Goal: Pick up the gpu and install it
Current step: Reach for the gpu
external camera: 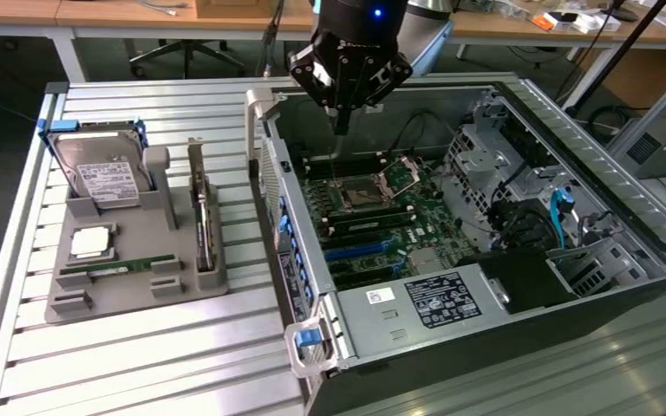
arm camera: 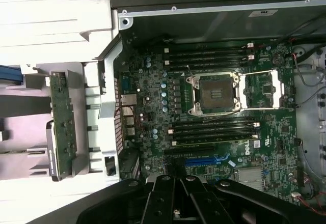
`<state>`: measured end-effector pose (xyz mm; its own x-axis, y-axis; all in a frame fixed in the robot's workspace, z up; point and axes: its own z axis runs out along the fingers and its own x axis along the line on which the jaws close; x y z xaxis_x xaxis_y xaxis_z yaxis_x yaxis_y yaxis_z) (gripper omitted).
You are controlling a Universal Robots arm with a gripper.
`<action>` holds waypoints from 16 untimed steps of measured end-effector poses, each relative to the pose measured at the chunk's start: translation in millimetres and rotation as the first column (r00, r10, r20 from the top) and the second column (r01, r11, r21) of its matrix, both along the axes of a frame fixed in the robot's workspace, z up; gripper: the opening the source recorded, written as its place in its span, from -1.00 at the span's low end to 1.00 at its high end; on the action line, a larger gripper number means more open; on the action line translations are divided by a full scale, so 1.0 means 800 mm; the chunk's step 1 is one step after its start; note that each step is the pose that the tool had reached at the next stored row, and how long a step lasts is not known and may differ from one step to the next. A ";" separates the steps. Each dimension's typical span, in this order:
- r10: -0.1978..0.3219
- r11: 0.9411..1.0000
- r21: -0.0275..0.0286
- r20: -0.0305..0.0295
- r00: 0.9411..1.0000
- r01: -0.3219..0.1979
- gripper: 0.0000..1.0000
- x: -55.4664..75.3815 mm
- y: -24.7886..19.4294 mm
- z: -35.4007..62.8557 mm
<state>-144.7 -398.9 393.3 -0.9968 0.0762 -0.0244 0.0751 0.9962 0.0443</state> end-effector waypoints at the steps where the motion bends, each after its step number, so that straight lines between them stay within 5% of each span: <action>1: 0.000 1.000 0.000 0.000 1.000 0.000 -0.79 0.000 0.0000 0.000; 16: 0.000 1.000 0.000 0.000 1.000 0.000 -0.79 -0.004 0.0000 0.000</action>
<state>-148.2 -398.9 393.3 -0.9968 0.0762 -0.0245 0.0751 0.9962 0.0444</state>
